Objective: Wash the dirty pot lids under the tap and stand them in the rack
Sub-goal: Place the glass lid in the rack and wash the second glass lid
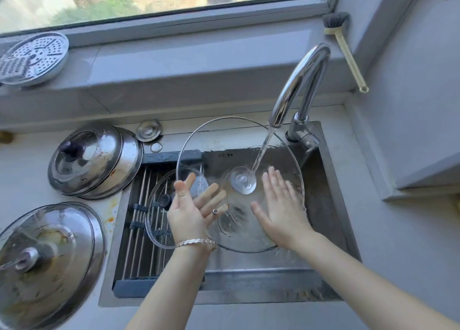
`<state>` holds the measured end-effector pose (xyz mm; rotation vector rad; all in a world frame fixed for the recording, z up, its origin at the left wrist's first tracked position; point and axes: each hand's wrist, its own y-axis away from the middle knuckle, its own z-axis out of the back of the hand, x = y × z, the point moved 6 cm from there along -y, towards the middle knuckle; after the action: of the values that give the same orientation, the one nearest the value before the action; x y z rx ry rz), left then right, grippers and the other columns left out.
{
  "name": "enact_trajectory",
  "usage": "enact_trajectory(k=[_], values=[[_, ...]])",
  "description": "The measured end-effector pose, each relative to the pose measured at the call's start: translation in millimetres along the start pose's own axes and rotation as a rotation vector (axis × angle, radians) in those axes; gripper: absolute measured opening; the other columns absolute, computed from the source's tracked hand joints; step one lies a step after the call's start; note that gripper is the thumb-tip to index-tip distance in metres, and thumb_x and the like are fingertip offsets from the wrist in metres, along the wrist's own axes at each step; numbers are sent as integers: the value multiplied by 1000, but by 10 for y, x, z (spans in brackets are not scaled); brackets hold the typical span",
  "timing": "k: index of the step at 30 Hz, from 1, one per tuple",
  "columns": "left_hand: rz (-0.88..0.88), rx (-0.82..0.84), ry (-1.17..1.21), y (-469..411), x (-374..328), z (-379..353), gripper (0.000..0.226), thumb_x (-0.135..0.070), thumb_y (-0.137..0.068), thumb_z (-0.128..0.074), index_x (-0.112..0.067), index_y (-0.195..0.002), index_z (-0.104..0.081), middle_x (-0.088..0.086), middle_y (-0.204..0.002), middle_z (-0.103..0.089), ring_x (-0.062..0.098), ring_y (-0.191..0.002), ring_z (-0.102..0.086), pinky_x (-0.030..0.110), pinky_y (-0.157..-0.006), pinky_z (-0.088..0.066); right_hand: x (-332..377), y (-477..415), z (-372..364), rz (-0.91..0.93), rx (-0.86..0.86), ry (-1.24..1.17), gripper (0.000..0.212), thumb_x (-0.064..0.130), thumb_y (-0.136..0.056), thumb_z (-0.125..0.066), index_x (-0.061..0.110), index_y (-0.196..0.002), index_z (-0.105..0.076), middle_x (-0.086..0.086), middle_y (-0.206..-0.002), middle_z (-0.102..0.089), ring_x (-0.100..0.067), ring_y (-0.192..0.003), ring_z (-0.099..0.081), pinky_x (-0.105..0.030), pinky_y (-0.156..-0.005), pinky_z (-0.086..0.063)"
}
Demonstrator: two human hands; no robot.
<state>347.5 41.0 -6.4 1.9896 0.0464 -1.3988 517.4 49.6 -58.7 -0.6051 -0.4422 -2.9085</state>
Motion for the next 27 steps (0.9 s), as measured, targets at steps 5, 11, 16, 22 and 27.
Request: enact_trajectory(k=[5,11,16,22,27], values=[[18,20,6,68,53,-48,37,-52,-91,-31,-28,-95,-59,12,-76,-73,27,-63,-72,39,-55,-57,-255,-370,318,-171,-156,14,77,54,-86,-7,11,-147,11,-5,-154,21,-12,-141,21,-30,-114,14],[-8,-12,38,-12,-16,-89,37,-52,-92,-31,-26,-99,-57,14,-84,-71,25,-65,-72,33,-54,-57,283,25,65,78,26,-54,72,60,-82,2,20,-137,27,2,-145,34,-7,-134,32,-27,-111,18],[-11,-8,56,-1,-17,-44,37,-54,-91,-32,-28,-97,-58,11,-80,-72,25,-65,-72,35,-55,-57,-153,-183,267,-189,-84,-35,70,49,-97,-17,10,-147,13,-6,-154,22,-15,-142,22,-32,-115,13],[5,25,43,5,21,-92,40,-55,-89,-33,-26,-99,-60,12,-75,-73,25,-61,-71,34,-52,-57,-69,-510,416,-207,-160,-40,69,48,-97,-16,8,-147,11,-9,-156,18,-17,-143,19,-33,-115,14],[88,83,-43,78,186,-161,50,-59,-89,-27,-24,-103,-60,12,-75,-74,29,-65,-71,42,-57,-57,543,-670,596,103,-161,-51,71,50,-94,-14,10,-147,9,-7,-156,17,-16,-143,18,-29,-110,19]])
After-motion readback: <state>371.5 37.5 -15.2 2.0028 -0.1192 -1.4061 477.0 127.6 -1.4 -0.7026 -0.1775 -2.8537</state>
